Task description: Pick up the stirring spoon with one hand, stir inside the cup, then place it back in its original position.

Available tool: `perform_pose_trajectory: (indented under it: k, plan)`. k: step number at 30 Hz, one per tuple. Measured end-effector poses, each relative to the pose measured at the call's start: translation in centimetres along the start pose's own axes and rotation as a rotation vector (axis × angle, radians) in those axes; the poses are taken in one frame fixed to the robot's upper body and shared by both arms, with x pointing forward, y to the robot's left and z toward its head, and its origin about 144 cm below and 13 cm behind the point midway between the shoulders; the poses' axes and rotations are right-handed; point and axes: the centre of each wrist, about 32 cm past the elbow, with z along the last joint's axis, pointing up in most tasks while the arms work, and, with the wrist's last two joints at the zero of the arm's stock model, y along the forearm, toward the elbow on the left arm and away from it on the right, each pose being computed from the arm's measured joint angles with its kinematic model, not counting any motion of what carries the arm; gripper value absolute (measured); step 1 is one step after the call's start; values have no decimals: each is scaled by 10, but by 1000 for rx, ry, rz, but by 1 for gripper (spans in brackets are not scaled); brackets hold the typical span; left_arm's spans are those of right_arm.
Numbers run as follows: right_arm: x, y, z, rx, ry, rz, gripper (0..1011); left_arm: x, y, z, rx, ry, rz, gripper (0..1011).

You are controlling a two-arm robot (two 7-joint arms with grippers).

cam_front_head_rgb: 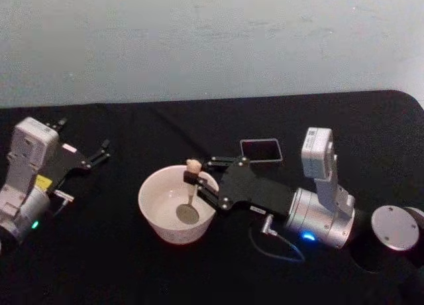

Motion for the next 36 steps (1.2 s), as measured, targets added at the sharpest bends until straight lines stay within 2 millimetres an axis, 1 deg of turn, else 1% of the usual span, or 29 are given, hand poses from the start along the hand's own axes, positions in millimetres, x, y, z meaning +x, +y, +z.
perform_pose_trajectory:
  k: [8, 11, 20, 27, 36]
  plan:
    - [-4, 13, -2, 8, 13, 15, 209, 0, 0, 0, 0, 0, 0, 1001]
    - [-3, 22, -4, 8, 13, 14, 209, 0, 0, 0, 0, 0, 0, 1001]
    - [4, 35, -8, 3, 3, -17, 209, 0, 0, 0, 0, 0, 0, 1001]
    - [13, 36, -9, -3, -3, -64, 208, 0, 0, 0, 0, 0, 0, 1001]
    - [19, 25, -11, -17, -11, -98, 209, 0, 0, 0, 0, 0, 0, 1001]
